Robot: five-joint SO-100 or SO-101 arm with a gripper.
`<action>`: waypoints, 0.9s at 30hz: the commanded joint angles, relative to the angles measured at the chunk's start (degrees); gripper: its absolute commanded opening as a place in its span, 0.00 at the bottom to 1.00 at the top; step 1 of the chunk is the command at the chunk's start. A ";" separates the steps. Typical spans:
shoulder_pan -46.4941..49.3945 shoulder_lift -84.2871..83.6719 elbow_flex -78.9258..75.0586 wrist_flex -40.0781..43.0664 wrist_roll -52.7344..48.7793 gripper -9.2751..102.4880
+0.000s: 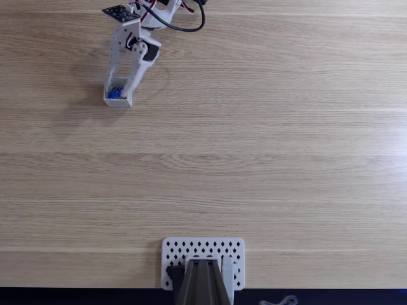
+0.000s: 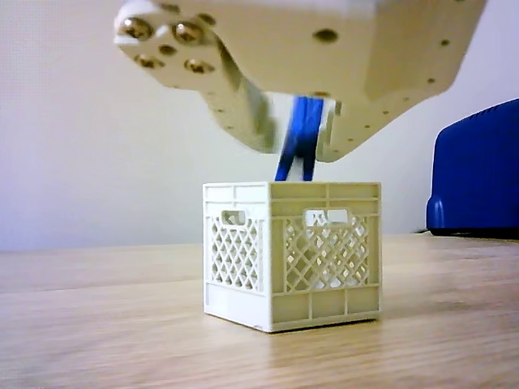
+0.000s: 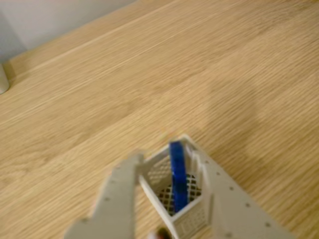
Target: Grasp a peg and put it in the crate.
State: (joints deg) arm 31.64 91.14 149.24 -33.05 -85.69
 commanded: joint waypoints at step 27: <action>-22.85 47.81 3.16 42.19 43.86 0.08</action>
State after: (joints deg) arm 14.06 124.45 152.93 -2.37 -50.98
